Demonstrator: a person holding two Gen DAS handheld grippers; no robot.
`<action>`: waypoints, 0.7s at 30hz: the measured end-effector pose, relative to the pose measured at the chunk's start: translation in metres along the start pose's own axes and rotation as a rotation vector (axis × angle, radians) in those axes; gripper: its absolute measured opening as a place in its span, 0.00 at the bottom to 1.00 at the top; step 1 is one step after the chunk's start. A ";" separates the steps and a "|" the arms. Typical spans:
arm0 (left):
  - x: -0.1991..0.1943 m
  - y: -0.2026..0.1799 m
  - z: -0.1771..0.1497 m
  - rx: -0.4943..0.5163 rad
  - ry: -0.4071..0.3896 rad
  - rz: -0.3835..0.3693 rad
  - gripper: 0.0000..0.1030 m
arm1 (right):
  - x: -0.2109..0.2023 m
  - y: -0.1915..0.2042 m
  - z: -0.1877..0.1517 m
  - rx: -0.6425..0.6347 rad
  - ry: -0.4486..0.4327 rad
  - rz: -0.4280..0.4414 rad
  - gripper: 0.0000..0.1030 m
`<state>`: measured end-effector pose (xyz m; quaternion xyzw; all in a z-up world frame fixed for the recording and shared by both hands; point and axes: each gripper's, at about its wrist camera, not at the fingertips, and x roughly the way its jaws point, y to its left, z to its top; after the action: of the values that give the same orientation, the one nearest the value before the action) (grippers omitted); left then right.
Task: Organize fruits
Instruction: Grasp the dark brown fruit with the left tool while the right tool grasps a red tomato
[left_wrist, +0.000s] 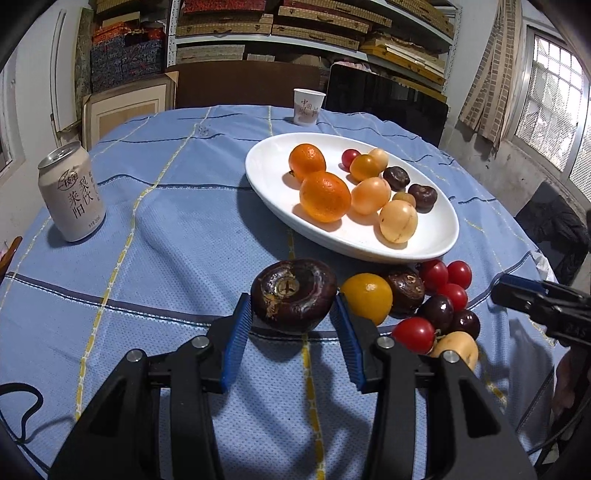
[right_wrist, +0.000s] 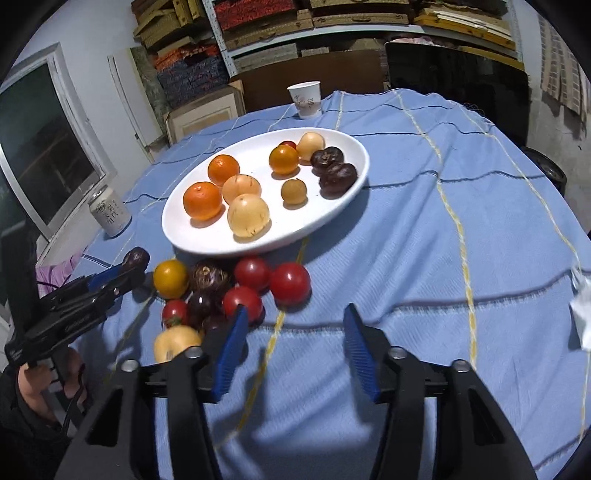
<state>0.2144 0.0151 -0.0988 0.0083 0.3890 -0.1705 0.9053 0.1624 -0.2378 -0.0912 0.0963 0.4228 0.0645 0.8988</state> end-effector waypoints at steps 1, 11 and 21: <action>0.000 0.000 0.000 0.001 -0.002 -0.002 0.43 | 0.004 0.001 0.003 -0.007 0.004 -0.012 0.40; 0.002 0.002 0.000 -0.009 0.007 -0.033 0.43 | 0.039 0.003 0.022 0.014 0.060 -0.005 0.34; 0.003 0.001 0.001 -0.013 0.008 -0.053 0.43 | 0.041 0.004 0.017 0.016 0.059 0.041 0.28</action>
<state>0.2176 0.0154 -0.1008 -0.0069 0.3938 -0.1919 0.8989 0.2012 -0.2273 -0.1108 0.1101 0.4474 0.0825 0.8837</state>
